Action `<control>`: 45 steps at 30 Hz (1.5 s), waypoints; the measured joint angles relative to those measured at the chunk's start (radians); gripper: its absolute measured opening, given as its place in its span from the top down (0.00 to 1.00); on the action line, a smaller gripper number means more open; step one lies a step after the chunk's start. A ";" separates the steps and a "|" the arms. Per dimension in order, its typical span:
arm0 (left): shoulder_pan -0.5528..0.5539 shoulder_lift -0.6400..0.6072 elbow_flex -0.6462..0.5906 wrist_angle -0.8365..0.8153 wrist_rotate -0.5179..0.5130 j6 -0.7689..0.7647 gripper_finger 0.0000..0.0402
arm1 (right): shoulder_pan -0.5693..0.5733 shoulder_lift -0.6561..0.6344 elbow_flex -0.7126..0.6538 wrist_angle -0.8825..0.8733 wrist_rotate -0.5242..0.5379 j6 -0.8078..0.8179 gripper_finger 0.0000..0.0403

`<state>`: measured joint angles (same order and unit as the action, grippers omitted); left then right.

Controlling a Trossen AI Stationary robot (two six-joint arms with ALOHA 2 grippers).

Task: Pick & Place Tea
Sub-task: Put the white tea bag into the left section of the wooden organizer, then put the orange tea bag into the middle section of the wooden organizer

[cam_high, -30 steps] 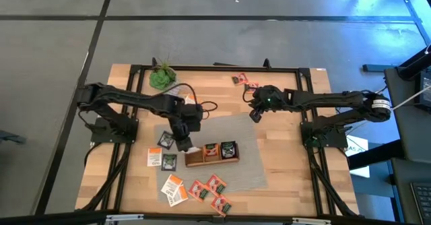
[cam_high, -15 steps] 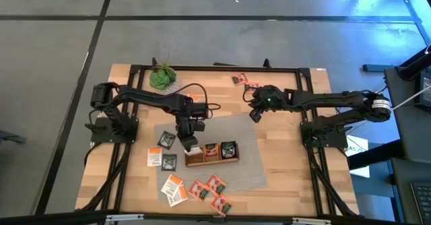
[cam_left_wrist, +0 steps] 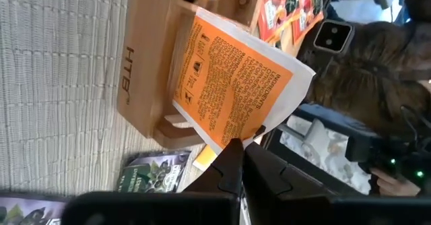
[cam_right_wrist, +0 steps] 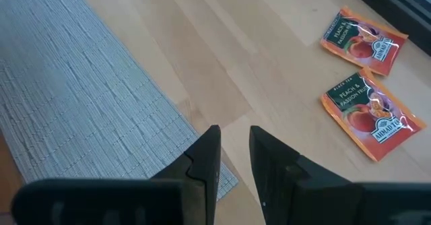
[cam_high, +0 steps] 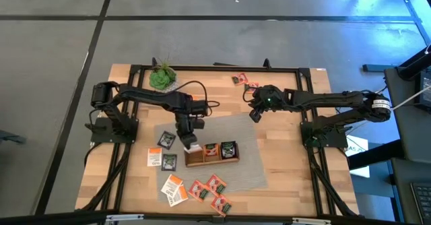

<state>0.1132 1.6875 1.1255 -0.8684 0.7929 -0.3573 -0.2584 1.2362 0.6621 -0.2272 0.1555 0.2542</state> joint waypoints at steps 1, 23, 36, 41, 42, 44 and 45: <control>-0.001 0.000 0.000 -0.003 -0.007 0.002 0.99 | 0.000 0.000 0.000 0.000 0.000 0.000 0.79; 0.000 0.000 0.000 -0.026 -0.061 -0.044 0.99 | 0.000 0.000 0.000 0.000 0.000 0.000 0.79; 0.000 0.000 0.000 -0.026 -0.066 -0.040 0.98 | 0.000 0.000 0.000 0.000 0.000 0.000 0.79; 0.000 0.000 0.000 -0.026 -0.067 -0.040 0.93 | 0.000 0.000 0.000 0.000 0.001 0.000 0.79; 0.000 0.000 0.000 -0.026 -0.067 -0.041 0.91 | 0.000 0.000 0.000 0.000 0.001 0.000 0.79; 0.000 0.000 0.000 -0.026 -0.067 -0.048 0.89 | 0.000 0.000 0.000 0.000 0.001 0.000 0.79; 0.001 0.000 0.000 -0.026 -0.067 -0.048 0.88 | 0.000 -0.001 0.000 0.000 0.001 0.000 0.79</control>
<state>0.1142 1.6871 1.1255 -0.8948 0.7261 -0.4053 -0.2584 1.2356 0.6624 -0.2272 0.1562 0.2539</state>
